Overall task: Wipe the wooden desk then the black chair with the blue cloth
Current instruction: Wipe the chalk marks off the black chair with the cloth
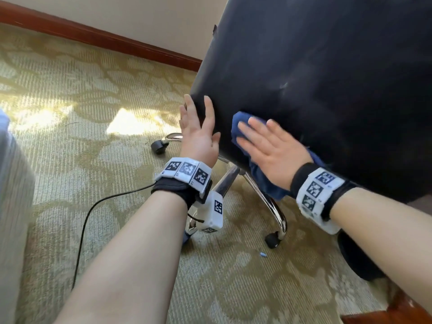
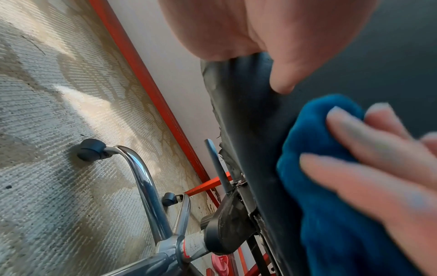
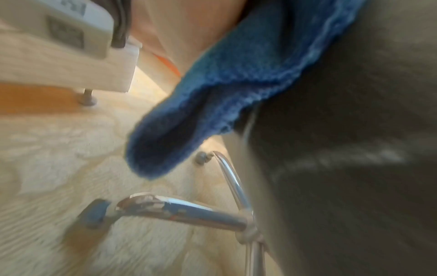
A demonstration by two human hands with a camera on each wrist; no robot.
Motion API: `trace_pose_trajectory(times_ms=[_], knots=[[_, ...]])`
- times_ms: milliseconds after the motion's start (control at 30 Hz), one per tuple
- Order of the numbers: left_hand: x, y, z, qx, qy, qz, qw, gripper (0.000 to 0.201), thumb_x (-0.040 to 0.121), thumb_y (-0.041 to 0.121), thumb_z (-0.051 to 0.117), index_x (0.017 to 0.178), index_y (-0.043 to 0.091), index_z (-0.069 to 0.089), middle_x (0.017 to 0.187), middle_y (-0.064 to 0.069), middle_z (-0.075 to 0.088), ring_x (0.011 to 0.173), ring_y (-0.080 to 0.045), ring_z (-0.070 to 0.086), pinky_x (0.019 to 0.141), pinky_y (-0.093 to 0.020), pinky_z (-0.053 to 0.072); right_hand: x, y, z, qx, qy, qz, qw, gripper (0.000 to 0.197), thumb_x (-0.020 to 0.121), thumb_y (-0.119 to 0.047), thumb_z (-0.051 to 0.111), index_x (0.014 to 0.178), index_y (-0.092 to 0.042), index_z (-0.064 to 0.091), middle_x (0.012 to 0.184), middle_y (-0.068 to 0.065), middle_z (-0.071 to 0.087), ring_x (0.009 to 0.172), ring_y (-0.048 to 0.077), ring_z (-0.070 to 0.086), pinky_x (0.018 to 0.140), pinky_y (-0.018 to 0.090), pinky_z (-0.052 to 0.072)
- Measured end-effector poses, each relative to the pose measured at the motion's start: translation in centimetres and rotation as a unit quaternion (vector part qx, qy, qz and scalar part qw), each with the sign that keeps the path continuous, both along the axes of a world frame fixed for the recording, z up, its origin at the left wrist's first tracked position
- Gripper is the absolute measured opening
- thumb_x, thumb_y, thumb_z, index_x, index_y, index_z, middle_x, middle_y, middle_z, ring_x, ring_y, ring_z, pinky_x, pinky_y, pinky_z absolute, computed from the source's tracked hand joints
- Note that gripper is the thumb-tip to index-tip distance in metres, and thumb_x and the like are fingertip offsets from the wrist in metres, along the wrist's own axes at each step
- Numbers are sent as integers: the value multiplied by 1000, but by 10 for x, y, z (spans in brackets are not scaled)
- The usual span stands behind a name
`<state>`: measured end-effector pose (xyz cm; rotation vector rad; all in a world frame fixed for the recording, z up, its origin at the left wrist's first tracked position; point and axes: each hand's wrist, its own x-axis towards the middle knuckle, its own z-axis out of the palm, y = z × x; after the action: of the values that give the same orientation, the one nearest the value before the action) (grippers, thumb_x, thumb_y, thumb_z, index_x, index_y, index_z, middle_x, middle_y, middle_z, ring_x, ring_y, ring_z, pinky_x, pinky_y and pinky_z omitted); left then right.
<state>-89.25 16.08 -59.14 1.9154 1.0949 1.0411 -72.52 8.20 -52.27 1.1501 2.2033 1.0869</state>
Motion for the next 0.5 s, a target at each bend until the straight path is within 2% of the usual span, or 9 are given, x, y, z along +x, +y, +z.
trace_pose_trajectory(times_ms=[100,133,233,333,400,500], knots=[[4,0,1,10,4,-13,1000,69,98,16,41,150,19,-4,153,-15,-24,141,-36,-20,113,-37,-9,17,-19,-19,-46,-53,-30,997,60,87,-38,37,139,-9,28,148,9,24,143,28,5,118,38,-6],[5,0,1,6,3,-15,1000,69,99,18,41,150,19,-5,153,-14,-25,141,-36,-21,113,-37,-9,24,-24,-17,-64,-67,-20,995,59,88,-37,37,139,-10,28,148,8,22,143,27,3,118,38,-7],[10,-1,2,-3,13,-12,1000,71,99,23,42,150,16,-6,152,-17,-28,139,-39,-22,113,-40,-8,45,-30,10,-89,-90,32,991,51,88,-17,30,138,-10,29,147,7,27,145,25,-3,118,37,-7],[16,0,7,-11,24,-3,1000,74,98,24,43,149,14,-10,150,-18,-30,139,-39,-24,114,-41,-8,54,-24,56,17,-71,48,996,48,88,-10,39,136,-10,35,145,10,32,142,27,12,117,36,-7],[19,0,9,-20,17,8,1000,74,99,22,42,149,13,-11,151,-17,-30,140,-37,-24,115,-42,-5,51,-20,72,98,-39,38,994,49,89,-9,50,136,-11,38,146,12,27,145,25,3,118,37,-3],[22,0,12,-12,-1,26,1000,73,97,14,42,149,9,-9,153,-17,-25,141,-35,-20,118,-43,0,44,-20,54,129,19,48,990,51,87,-6,42,137,-10,35,144,13,26,144,21,-11,117,38,-5]])
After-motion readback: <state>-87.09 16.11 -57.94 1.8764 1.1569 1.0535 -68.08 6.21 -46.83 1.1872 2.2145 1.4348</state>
